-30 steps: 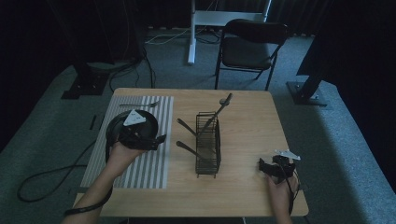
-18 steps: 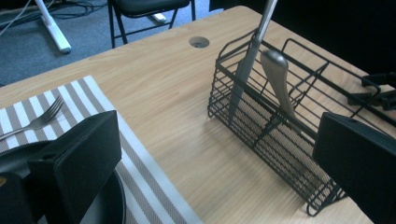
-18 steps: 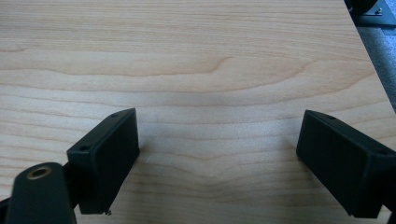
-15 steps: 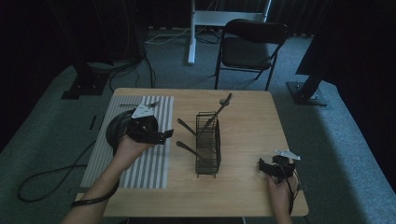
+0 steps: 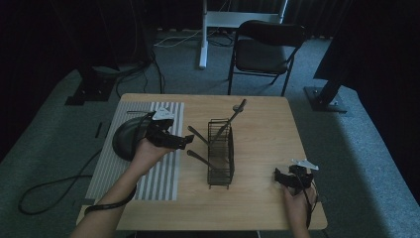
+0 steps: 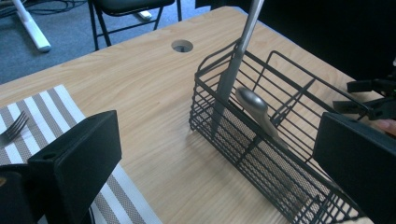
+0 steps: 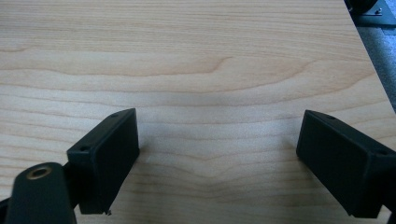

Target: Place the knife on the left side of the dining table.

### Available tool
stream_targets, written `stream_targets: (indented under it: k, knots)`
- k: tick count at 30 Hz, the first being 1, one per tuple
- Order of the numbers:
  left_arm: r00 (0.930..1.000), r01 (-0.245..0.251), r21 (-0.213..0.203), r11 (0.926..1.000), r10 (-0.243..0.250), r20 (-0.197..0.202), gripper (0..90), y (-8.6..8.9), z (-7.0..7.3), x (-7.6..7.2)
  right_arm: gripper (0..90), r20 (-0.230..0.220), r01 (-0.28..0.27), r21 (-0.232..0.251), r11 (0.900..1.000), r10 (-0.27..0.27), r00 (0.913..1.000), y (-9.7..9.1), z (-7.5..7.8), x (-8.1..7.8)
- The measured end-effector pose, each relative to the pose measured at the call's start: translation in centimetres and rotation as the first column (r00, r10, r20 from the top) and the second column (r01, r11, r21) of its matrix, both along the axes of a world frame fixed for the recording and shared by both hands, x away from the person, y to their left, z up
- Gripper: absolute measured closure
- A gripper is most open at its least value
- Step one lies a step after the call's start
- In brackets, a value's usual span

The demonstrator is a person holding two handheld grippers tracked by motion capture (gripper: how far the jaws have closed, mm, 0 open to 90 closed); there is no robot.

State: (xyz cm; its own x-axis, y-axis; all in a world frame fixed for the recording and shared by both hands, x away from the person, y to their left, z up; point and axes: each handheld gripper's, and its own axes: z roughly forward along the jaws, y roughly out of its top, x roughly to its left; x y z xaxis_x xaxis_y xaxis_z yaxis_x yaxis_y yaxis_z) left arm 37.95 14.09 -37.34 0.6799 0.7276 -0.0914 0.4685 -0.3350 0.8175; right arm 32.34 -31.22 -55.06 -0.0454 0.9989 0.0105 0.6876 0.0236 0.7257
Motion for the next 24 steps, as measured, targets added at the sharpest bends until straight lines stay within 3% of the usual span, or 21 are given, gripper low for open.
stream_targets:
  k: [7, 9, 11, 12, 13, 15, 16, 17, 18, 24]
  knots:
    - [0.9997, 0.006, -0.013, 0.9999, -0.006, -0.023, 6.1, -0.9, -0.4, 0.8, 12.1, -0.001, 0.001, 0.002, 1.0000, -0.001, 1.0000, 0.0, 0.0, 0.0]
    - [0.9998, 0.006, -0.014, 0.9999, -0.006, -0.021, 15.1, -1.0, -0.4, 0.9, 12.2, -0.001, 0.001, 0.002, 1.0000, -0.001, 1.0000, 0.0, 0.0, 0.0]
    - [0.9997, 0.011, -0.022, 0.9997, -0.012, -0.022, 16.7, -1.0, -0.4, 0.9, 12.2, -0.002, 0.002, 0.003, 1.0000, -0.002, 1.0000, 0.0, 0.0, 0.0]
    - [0.9994, 0.023, -0.034, 0.9992, -0.024, -0.024, 24.4, -0.9, -0.5, 1.0, 12.1, -0.001, 0.001, 0.002, 1.0000, -0.001, 1.0000, 0.0, 0.0, 0.0]
    - [0.9994, 0.023, -0.034, 0.9992, -0.024, -0.024, 24.6, -0.9, -0.5, 1.0, 12.2, -0.001, 0.001, 0.002, 1.0000, -0.001, 1.0000, 0.0, 0.0, 0.0]
    - [0.9987, 0.030, -0.052, 0.9982, -0.032, -0.040, 35.1, -0.8, -0.5, 1.2, 12.1, -0.002, 0.002, 0.003, 1.0000, -0.002, 1.0000, 0.0, 0.0, 0.0]
    - [0.9987, 0.030, -0.052, 0.9982, -0.032, -0.040, 37.1, -0.8, -0.5, 1.2, 12.1, -0.002, 0.002, 0.003, 1.0000, -0.002, 1.0000, 0.0, 0.0, 0.0]
    - [0.9978, 0.028, -0.083, 0.9962, -0.033, -0.057, 37.1, -0.6, -0.6, 1.4, 12.2, -0.001, 0.001, 0.002, 1.0000, -0.001, 1.0000, 0.0, 0.0, 0.0]
    - [0.9976, 0.033, -0.092, 0.9953, -0.038, -0.058, 42.4, -0.6, -0.6, 1.5, 12.2, -0.001, 0.001, 0.002, 1.0000, -0.001, 1.0000, 0.0, 0.0, 0.0]
    - [0.9931, 0.073, -0.101, 0.9922, -0.082, -0.084, 52.9, -0.9, -0.7, 1.7, 12.2, -0.001, 0.001, 0.001, 1.0000, -0.001, 1.0000, 0.0, 0.0, 0.0]
